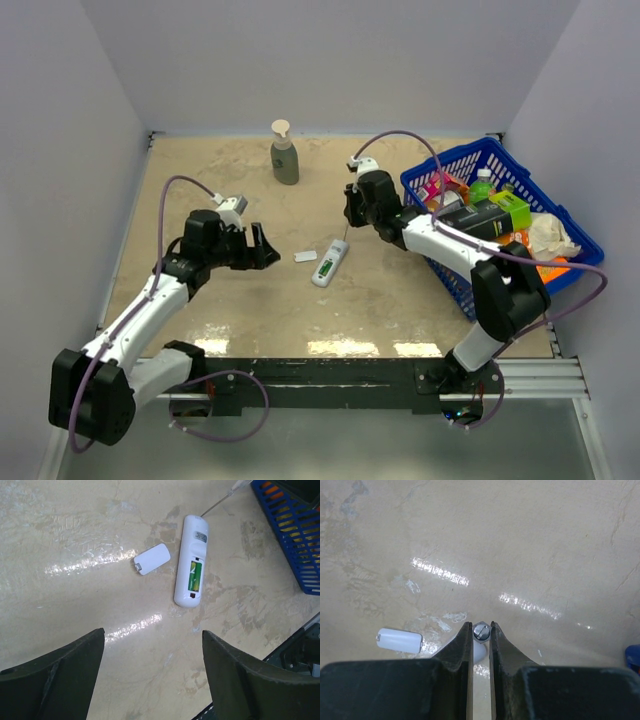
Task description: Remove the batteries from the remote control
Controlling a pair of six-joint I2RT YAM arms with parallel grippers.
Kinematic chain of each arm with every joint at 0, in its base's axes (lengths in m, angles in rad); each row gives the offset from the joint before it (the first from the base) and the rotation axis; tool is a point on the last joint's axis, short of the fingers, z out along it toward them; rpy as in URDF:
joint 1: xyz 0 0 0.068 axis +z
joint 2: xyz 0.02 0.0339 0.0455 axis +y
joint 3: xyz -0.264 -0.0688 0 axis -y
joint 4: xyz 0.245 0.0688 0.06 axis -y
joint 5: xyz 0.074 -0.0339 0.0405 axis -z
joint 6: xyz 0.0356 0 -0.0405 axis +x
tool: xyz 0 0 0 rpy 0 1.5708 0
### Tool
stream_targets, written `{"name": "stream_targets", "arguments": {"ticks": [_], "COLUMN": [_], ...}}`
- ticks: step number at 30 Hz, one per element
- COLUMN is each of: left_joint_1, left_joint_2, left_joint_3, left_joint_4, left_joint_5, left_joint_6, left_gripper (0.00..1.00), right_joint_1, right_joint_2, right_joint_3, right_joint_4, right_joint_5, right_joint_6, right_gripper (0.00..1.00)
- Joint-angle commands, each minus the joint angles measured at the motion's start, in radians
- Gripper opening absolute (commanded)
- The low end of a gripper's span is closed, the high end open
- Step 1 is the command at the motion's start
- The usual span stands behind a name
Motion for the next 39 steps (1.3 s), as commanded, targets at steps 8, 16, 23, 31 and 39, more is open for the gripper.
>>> {"name": "stream_targets", "arguments": {"ticks": [8, 16, 23, 31, 39], "left_joint_1": [0.0, -0.001, -0.001, -0.003, -0.009], "left_joint_2": [0.105, 0.134, 0.131, 0.153, 0.203], "left_joint_3": [-0.072, -0.111, -0.127, -0.141, -0.14], "left_joint_4": [0.2, 0.249, 0.261, 0.332, 0.397], "left_joint_5": [0.08, 0.101, 0.107, 0.153, 0.191], "left_joint_6": [-0.118, -0.143, -0.16, -0.193, -0.22], "left_gripper": [0.78, 0.76, 0.75, 0.72, 0.71], "right_joint_1": [0.003, 0.044, 0.069, 0.07, 0.07], "right_joint_2": [-0.086, -0.107, -0.13, -0.25, -0.386], "right_joint_3": [-0.038, -0.078, -0.106, -0.197, -0.371], "right_joint_4": [0.039, 0.05, 0.067, 0.128, 0.323], "right_joint_5": [-0.183, -0.257, -0.286, -0.353, -0.447], "right_joint_6": [0.026, 0.058, 0.07, -0.002, -0.045], "right_gripper": [0.0, 0.0, 0.0, 0.0, 0.0]}}
